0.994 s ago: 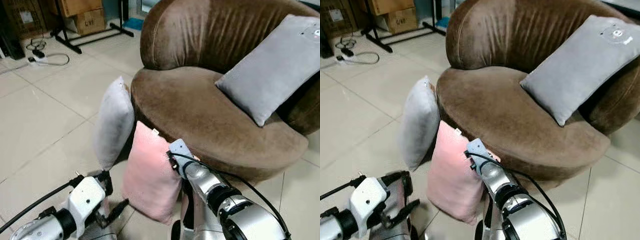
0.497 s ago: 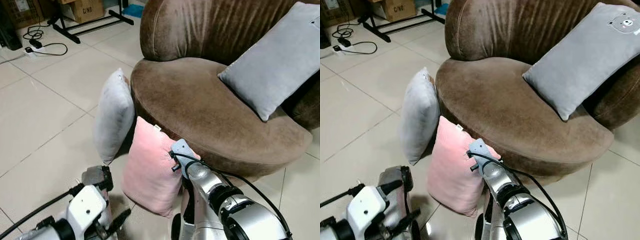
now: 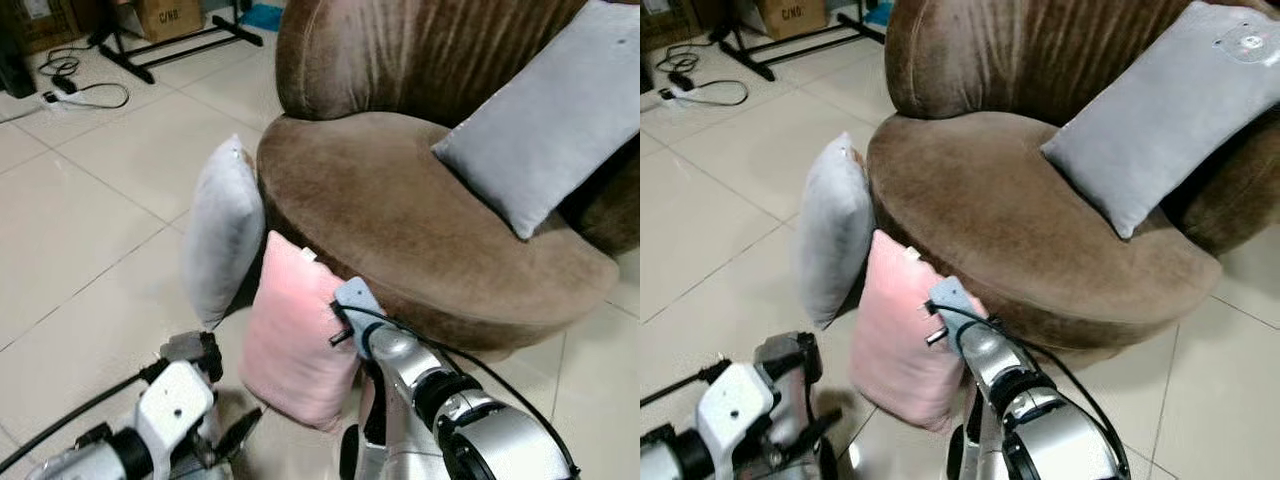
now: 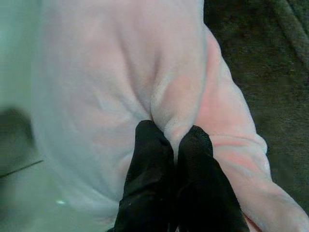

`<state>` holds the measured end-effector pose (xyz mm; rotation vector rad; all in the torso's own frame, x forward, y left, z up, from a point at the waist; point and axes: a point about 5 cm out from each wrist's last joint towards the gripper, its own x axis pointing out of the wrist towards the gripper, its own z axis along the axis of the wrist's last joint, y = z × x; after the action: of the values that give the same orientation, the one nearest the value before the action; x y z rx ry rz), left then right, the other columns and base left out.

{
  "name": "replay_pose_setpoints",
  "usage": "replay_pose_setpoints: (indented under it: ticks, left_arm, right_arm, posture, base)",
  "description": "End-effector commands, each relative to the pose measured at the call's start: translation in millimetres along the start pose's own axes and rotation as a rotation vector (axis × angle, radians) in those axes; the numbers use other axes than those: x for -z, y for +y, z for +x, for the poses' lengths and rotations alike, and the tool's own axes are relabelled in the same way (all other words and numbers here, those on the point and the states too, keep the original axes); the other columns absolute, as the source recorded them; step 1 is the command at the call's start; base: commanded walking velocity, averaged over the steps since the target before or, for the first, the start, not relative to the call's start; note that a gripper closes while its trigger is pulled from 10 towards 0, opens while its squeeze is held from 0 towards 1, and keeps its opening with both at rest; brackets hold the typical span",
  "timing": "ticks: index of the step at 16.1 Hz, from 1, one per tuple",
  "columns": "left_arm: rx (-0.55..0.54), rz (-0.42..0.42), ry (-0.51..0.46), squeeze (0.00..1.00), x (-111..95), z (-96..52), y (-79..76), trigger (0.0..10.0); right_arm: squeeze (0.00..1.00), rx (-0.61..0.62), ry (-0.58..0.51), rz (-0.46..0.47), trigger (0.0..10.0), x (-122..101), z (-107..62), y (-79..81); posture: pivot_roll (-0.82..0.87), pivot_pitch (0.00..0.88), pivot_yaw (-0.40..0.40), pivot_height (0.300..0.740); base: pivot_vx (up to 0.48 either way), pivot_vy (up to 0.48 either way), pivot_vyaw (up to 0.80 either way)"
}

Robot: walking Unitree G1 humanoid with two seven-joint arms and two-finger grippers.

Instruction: Move the pillow to the sofa from floor

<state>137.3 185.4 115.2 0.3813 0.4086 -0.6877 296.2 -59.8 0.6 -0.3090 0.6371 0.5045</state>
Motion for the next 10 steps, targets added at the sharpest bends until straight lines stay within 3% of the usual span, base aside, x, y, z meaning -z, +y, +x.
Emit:
replay_pose_setpoints:
  ticks: [1,4,5,8,9,10]
  left_arm:
    - [-0.032,-0.009,-0.001,0.0,2.9,1.9,5.5,10.0]
    - [-0.093,-0.02,-0.033,0.0,1.6,6.7,14.6,10.0]
    - [-0.145,-0.028,-0.072,0.0,-1.6,13.8,23.3,10.0]
    - [-0.212,-0.028,-0.132,0.0,-8.7,28.8,35.2,10.0]
    - [-0.245,-0.013,-0.162,0.0,-13.9,37.1,42.1,10.0]
    - [-0.251,-0.011,-0.168,0.0,-14.7,38.5,43.9,10.0]
  right_arm:
    - [0.0,-0.059,-0.02,-0.001,0.0,-4.3,0.2,2.4]
    - [0.0,-0.163,-0.101,-0.045,0.0,-15.9,-1.2,4.1]
    - [0.0,-0.212,-0.19,-0.05,0.0,-29.4,-4.4,-1.7]
    - [0.0,-0.201,-0.384,-0.003,0.0,-58.5,-17.9,-25.5]
    - [0.0,-0.146,-0.524,0.052,0.0,-78.6,-37.3,-45.3]
    - [0.0,-0.132,-0.557,0.071,0.0,-83.3,-43.7,-50.0]
  posture:
    - [0.04,0.0,-0.13,0.435]
    - [0.02,0.0,-0.13,0.435]
    - [0.01,0.0,-0.127,0.435]
    - [-0.02,0.0,-0.095,0.435]
    - [-0.05,0.0,-0.068,0.435]
    - [-0.05,0.0,-0.064,0.435]
  base:
    - [0.0,0.0,0.0]
    - [0.0,0.0,0.0]
    - [0.0,0.0,0.0]
    - [0.0,0.0,0.0]
    - [0.0,0.0,0.0]
    - [0.0,0.0,0.0]
